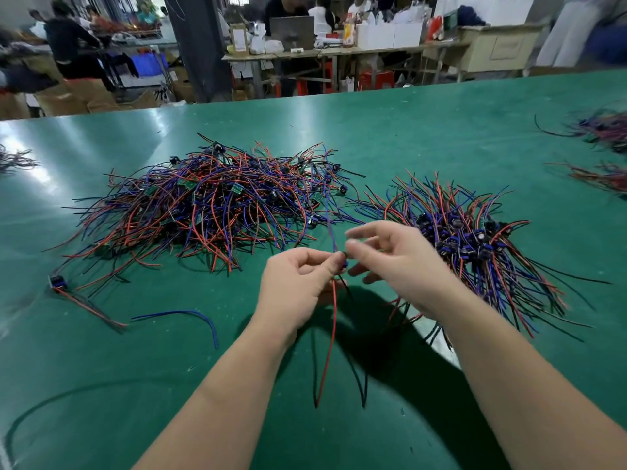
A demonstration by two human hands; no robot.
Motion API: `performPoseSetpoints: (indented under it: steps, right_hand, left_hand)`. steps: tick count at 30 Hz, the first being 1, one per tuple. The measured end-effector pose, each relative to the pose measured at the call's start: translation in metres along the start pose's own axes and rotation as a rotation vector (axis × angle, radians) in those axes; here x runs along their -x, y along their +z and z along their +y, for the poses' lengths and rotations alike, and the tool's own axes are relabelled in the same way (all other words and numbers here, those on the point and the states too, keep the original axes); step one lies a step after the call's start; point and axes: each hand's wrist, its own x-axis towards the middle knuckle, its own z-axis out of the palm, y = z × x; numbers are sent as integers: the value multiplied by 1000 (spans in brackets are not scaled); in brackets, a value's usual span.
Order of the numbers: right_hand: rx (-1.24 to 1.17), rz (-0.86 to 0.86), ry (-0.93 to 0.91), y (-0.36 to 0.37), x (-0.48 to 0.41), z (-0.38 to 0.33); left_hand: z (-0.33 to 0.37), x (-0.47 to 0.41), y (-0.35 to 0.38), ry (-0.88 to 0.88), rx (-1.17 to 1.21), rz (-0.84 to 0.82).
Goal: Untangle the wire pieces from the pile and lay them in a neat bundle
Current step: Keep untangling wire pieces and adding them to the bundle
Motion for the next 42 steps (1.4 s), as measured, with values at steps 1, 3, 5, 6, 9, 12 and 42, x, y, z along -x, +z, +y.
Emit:
performPoseSetpoints:
  steps: [1, 3, 5, 6, 9, 12, 42]
  right_hand:
    - [72, 4, -63, 3, 1, 0]
    - [175, 70, -144, 3, 2, -2]
    - [190, 95, -137, -3, 2, -4]
    - [187, 80, -117, -5, 2, -4]
    - [176, -35, -67, -7, 6, -6]
    - [128, -61, -92, -6, 7, -10]
    - [708, 729, 131, -83, -3, 4]
  left_hand:
    - [-1, 1, 1, 39, -47, -14]
    - [-1, 3, 3, 75, -57, -72]
    - [0, 5, 4, 85, -40, -145]
    - [0, 5, 4, 111, -71, -162]
    - [0, 3, 2, 184, -131, -178]
    - [1, 3, 1, 140, -39, -220]
    - [-8, -14, -33, 173, -1144, 257]
